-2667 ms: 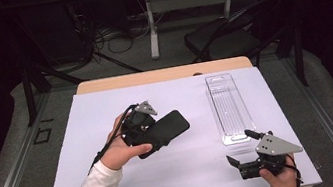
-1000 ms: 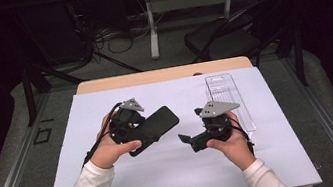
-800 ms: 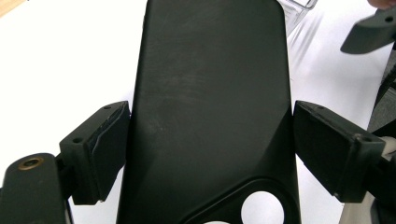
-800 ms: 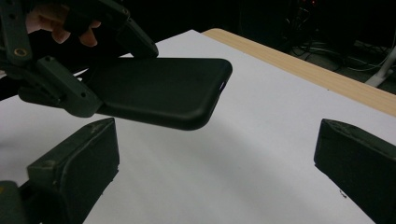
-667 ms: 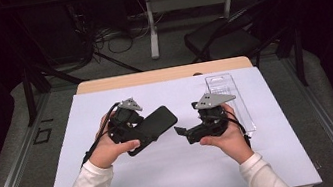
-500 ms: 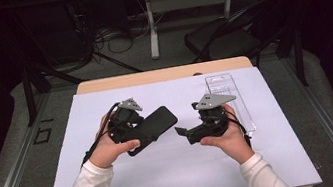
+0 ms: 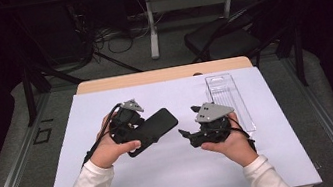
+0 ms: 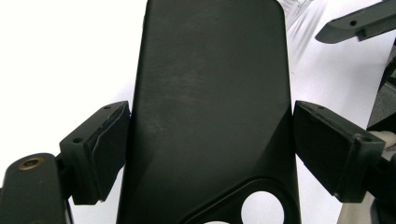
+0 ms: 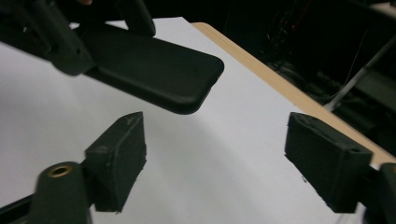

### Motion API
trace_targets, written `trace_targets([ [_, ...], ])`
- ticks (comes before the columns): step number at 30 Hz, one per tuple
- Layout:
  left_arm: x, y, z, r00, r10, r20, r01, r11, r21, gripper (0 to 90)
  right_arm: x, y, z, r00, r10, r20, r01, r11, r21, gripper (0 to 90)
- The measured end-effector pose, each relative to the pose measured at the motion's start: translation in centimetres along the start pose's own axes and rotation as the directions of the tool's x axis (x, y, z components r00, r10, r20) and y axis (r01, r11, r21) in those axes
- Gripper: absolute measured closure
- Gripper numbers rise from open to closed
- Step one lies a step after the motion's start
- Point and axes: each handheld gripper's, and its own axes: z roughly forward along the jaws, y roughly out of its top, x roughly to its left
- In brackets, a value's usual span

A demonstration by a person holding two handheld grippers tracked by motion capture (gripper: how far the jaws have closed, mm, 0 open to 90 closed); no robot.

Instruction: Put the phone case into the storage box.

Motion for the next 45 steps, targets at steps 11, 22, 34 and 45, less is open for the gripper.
trace_targets([
  [11,-0.1,0.0,0.3,1.0000,0.000,0.009,0.000,0.9998,0.018,14.3,3.1,-0.2,0.6,0.8893,-0.449,0.084,0.446,0.893,0.059,33.1],
  [22,-0.3,-0.1,0.7,0.9996,-0.001,0.027,0.001,0.9996,0.027,14.3,4.2,-0.5,1.1,0.7981,-0.592,0.112,0.588,0.806,0.071,36.6],
  [34,-0.6,0.0,1.3,0.9990,0.001,0.044,-0.002,0.9991,0.042,14.3,4.6,-1.0,1.5,0.7422,-0.660,0.116,0.652,0.751,0.104,35.7],
  [45,-1.4,0.2,2.3,0.9976,0.019,0.067,-0.024,0.9972,0.070,14.3,5.3,-1.6,2.2,0.6868,-0.715,0.131,0.704,0.699,0.126,37.9],
])
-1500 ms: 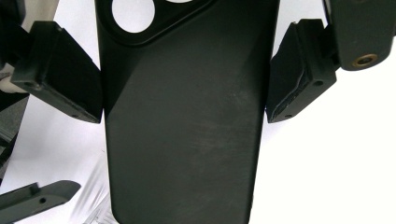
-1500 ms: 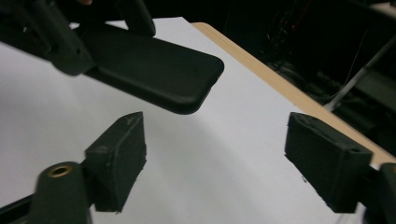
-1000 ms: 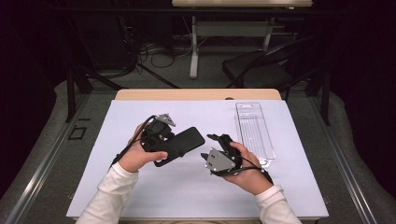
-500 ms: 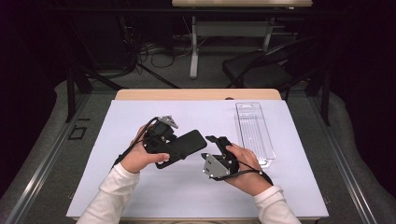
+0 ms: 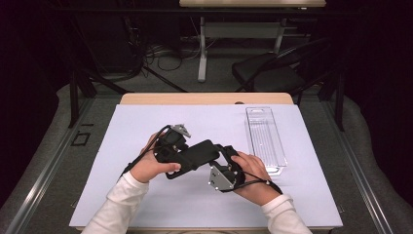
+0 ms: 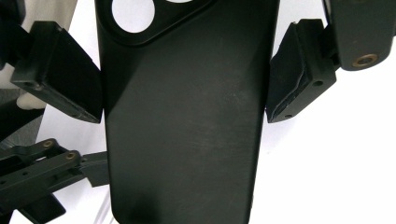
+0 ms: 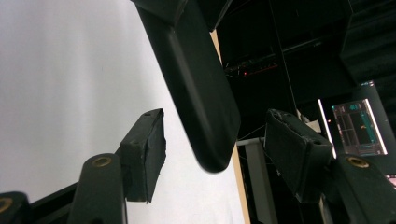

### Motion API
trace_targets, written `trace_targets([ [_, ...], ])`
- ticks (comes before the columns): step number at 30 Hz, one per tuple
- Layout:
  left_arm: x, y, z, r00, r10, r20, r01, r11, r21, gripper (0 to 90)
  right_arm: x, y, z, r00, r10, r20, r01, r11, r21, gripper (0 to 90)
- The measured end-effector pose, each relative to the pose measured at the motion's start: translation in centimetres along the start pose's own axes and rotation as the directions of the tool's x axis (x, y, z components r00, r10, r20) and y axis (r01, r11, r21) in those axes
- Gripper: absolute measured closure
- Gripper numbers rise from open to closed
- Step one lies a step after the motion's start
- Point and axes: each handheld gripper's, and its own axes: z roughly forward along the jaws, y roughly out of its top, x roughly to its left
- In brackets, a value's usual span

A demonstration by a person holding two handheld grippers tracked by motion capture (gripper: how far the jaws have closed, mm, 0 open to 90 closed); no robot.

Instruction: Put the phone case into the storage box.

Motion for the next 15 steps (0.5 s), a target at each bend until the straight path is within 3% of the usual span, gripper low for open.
trace_targets([
  [6,-0.3,0.1,0.6,0.9999,0.010,0.012,-0.010,0.9999,0.011,14.3,0.5,0.1,0.1,0.9998,-0.017,-0.013,0.017,1.000,0.008,41.8],
  [15,-0.6,0.2,1.0,0.9991,0.011,0.042,-0.011,0.9998,0.014,14.3,1.2,0.3,0.4,0.9947,-0.103,0.004,0.103,0.995,0.011,47.3],
])
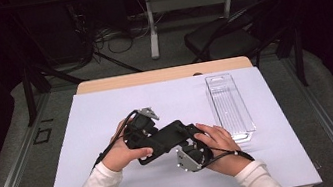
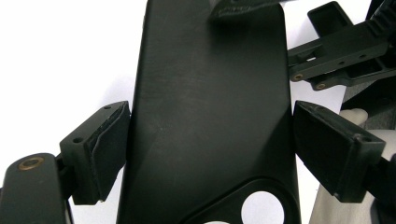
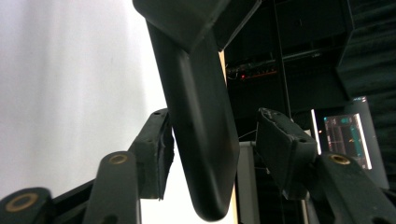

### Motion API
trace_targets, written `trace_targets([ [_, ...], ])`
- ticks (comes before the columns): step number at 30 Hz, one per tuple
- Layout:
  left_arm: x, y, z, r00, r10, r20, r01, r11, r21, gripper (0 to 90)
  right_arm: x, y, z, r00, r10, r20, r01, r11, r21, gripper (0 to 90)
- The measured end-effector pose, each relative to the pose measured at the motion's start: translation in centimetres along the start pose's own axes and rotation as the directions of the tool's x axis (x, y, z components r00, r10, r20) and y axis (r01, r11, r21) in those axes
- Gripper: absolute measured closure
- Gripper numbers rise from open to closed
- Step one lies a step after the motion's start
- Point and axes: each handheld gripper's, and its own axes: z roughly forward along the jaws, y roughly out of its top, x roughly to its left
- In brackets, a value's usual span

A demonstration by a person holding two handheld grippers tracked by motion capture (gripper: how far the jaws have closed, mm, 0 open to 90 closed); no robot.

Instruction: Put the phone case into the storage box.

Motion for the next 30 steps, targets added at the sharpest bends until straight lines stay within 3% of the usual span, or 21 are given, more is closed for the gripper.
trace_targets([
  [10,-0.19,0.07,0.04,0.9999,0.006,0.014,-0.006,1.0000,0.000,14.3,0.43,0.25,0.22,0.9956,-0.092,0.016,0.092,0.996,0.014,51.1],
  [30,-0.28,0.14,0.06,0.9990,0.005,0.045,-0.005,0.9999,-0.013,14.3,0.67,0.17,0.48,0.9907,-0.132,0.031,0.132,0.991,0.009,58.9],
])
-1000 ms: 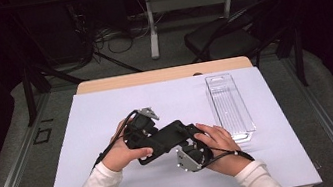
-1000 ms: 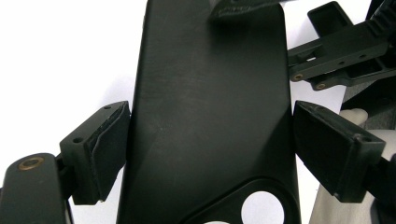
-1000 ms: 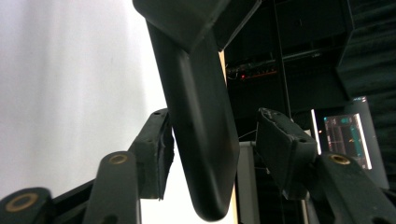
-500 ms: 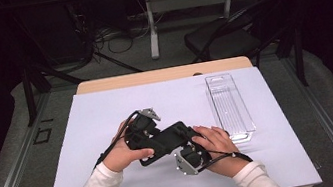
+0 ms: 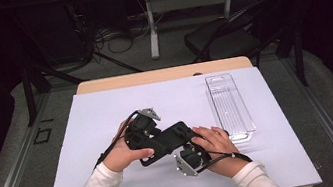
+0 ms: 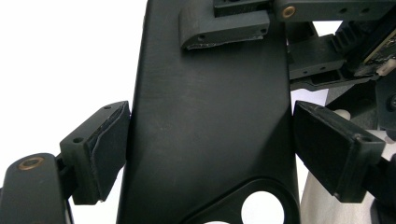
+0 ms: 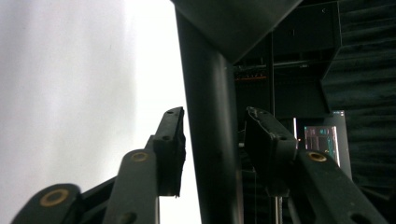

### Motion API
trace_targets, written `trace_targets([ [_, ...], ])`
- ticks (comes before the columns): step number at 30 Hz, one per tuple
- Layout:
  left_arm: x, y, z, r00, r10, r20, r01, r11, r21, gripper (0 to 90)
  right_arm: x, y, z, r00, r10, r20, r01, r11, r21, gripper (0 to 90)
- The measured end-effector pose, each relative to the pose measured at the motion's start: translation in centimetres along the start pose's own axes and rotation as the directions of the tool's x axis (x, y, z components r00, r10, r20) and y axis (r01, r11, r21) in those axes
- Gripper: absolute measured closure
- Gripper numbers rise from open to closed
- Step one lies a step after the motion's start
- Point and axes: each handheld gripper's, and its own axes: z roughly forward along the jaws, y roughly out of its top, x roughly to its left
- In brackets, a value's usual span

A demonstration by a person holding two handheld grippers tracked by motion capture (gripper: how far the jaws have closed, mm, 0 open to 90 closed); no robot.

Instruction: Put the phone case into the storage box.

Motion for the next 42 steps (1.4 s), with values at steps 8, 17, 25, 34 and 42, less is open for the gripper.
trace_targets([
  [8,0.04,-0.01,0.02,1.0000,-0.003,0.008,0.003,1.0000,0.000,14.3,0.05,0.02,-0.05,0.9999,-0.012,-0.002,0.012,1.000,0.012,61.7],
  [17,0.05,0.00,0.08,0.9999,-0.005,0.009,0.005,1.0000,0.001,14.3,0.25,0.07,0.05,0.9998,-0.019,0.005,0.019,1.000,0.012,62.7],
  [25,0.11,0.00,0.10,0.9998,-0.007,0.020,0.007,1.0000,-0.001,14.3,0.24,0.08,0.04,0.9993,-0.033,0.015,0.033,0.999,0.003,67.8],
  [34,0.15,-0.01,0.15,0.9996,-0.012,0.026,0.012,0.9999,0.001,14.3,0.32,0.16,-0.03,0.9988,-0.039,0.029,0.039,0.999,0.009,72.5],
  [42,0.19,-0.01,0.27,0.9995,-0.014,0.027,0.014,0.9999,0.004,14.3,0.40,0.13,-0.03,0.9977,-0.049,0.046,0.049,0.999,0.013,77.7],
])
